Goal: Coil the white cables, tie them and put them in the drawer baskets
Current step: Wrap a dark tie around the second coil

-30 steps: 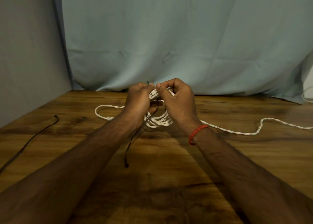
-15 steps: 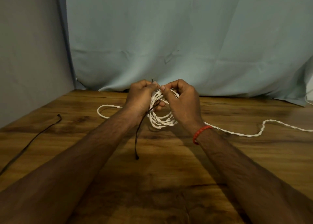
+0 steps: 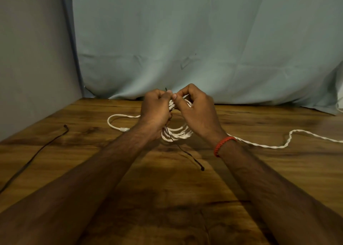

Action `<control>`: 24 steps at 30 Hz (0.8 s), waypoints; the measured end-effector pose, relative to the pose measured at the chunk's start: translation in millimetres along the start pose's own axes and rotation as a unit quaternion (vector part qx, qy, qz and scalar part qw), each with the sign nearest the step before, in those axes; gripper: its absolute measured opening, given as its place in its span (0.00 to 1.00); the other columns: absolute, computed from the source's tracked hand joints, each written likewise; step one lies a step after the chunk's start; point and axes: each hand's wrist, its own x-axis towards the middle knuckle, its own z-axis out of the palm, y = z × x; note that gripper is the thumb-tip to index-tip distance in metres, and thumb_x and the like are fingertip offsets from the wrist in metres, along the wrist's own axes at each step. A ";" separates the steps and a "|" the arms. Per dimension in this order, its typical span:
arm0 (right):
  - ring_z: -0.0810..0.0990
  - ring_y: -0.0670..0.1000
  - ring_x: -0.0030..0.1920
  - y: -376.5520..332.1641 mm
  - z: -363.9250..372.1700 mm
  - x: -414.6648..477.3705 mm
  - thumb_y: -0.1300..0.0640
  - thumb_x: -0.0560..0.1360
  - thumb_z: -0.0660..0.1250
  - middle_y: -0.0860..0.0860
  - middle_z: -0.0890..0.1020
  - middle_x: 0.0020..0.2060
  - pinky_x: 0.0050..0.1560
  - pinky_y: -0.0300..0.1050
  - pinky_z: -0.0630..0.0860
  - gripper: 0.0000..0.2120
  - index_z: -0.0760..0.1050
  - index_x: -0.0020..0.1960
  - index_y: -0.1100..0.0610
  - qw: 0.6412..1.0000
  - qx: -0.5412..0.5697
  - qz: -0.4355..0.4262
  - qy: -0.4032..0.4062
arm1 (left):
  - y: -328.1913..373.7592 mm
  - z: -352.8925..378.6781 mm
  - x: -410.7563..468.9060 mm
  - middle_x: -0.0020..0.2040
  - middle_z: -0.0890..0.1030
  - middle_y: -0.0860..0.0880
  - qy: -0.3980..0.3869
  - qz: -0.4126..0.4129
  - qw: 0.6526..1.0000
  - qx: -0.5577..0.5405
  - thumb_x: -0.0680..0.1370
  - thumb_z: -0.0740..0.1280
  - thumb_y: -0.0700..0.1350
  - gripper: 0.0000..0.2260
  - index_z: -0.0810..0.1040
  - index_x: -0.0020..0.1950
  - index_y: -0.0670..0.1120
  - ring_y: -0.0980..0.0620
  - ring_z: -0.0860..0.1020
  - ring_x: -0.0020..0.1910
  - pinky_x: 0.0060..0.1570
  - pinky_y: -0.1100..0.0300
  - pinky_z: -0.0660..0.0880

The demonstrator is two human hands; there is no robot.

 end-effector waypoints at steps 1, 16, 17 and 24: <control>0.82 0.49 0.39 0.2 -1.5 0.2 0.46 0.79 0.67 0.49 0.84 0.38 0.41 0.54 0.79 0.11 0.77 0.49 0.54 1.000 -0.021 -0.015 -0.012 | -0.2 -0.7 0.4 0.28 0.73 0.49 0.004 0.000 1.000 -0.001 0.83 0.63 0.46 0.12 0.77 0.41 0.46 0.54 0.69 0.21 0.22 0.63 0.63; 0.72 0.34 0.34 -10.4 -31.7 7.9 0.52 0.64 0.83 0.38 0.82 0.40 0.40 0.43 0.76 0.28 0.80 0.60 0.35 0.916 -0.201 -0.194 -0.287 | -16.6 -24.8 38.0 0.28 0.69 0.44 0.048 -0.107 0.981 -0.155 0.83 0.63 0.41 0.11 0.73 0.40 0.42 0.57 0.65 0.18 0.20 0.70 0.60; 0.71 0.32 0.35 -13.1 -30.2 6.9 0.50 0.63 0.83 0.36 0.81 0.39 0.40 0.41 0.74 0.29 0.80 0.60 0.35 0.911 -0.206 -0.192 -0.301 | -15.1 -25.4 38.2 0.28 0.69 0.44 0.051 -0.110 0.980 -0.159 0.83 0.63 0.41 0.11 0.73 0.40 0.42 0.57 0.65 0.17 0.20 0.71 0.60; 0.75 0.30 0.40 -21.2 -6.7 -6.4 0.49 0.69 0.79 0.35 0.80 0.38 0.38 0.33 0.64 0.11 0.86 0.51 0.43 0.884 -0.139 -0.225 -0.386 | -16.3 -27.7 43.2 0.30 0.69 0.45 0.056 -0.128 0.977 -0.162 0.83 0.63 0.42 0.10 0.72 0.41 0.43 0.58 0.66 0.18 0.20 0.71 0.60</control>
